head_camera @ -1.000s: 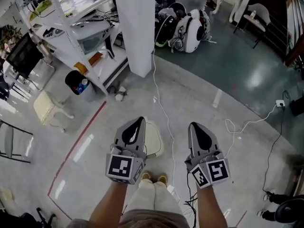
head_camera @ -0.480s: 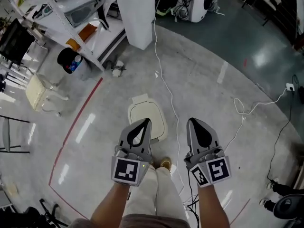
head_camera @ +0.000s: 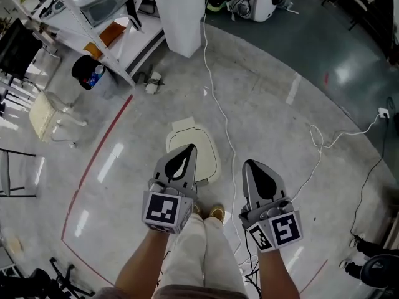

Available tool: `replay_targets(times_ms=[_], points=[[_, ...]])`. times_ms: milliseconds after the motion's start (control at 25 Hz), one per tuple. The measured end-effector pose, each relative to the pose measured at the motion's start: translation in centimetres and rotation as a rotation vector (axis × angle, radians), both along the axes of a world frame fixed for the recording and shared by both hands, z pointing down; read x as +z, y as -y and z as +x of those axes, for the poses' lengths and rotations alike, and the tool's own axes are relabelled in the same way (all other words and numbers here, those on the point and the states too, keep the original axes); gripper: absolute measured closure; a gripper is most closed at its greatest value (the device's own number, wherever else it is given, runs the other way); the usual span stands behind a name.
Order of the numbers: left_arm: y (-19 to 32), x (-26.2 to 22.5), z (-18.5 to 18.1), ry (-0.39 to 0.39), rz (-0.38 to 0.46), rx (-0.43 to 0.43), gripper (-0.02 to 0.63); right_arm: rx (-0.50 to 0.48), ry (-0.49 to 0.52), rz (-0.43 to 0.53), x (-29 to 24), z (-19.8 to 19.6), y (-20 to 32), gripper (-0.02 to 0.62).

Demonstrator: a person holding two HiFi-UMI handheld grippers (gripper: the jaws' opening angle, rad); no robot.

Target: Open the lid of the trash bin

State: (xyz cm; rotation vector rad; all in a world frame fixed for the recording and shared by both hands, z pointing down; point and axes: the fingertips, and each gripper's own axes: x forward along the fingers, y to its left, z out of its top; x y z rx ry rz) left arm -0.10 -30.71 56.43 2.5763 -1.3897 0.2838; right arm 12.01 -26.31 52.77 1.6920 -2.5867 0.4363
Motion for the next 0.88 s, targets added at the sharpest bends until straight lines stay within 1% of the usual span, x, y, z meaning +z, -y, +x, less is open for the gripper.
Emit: replay_targets(times_ms=[120, 280, 440, 600, 720, 880], points=[[1.5, 3.3, -0.4, 0.028, -0.079, -0.025, 0.599, -0.001, -0.004, -0.011, 0.6, 0.0, -0.2, 0.563], [2.4, 9.4, -0.8, 0.059, -0.212, -0.054, 0.600, 0.000, 0.003, -0.025, 1.6, 0.0, -0.6, 0.564], [2.3, 15.9, -0.8, 0.092, -0.351, -0.061, 0.598, -0.004, 0.006, -0.039, 2.6, -0.4, -0.9, 0.563], [0.6, 22.7, -1.0, 0.124, -0.499, -0.072, 0.598, -0.011, 0.007, -0.062, 4.0, -0.7, -1.6, 0.563], [-1.6, 27.4, -1.4, 0.160, -0.615, -0.073, 0.598, -0.009, 0.015, -0.077, 5.0, -1.0, -2.1, 0.564], [-5.2, 31.7, -1.1, 0.174, -0.749, -0.069, 0.599, -0.022, 0.016, -0.090, 6.3, -1.6, -2.8, 0.563]])
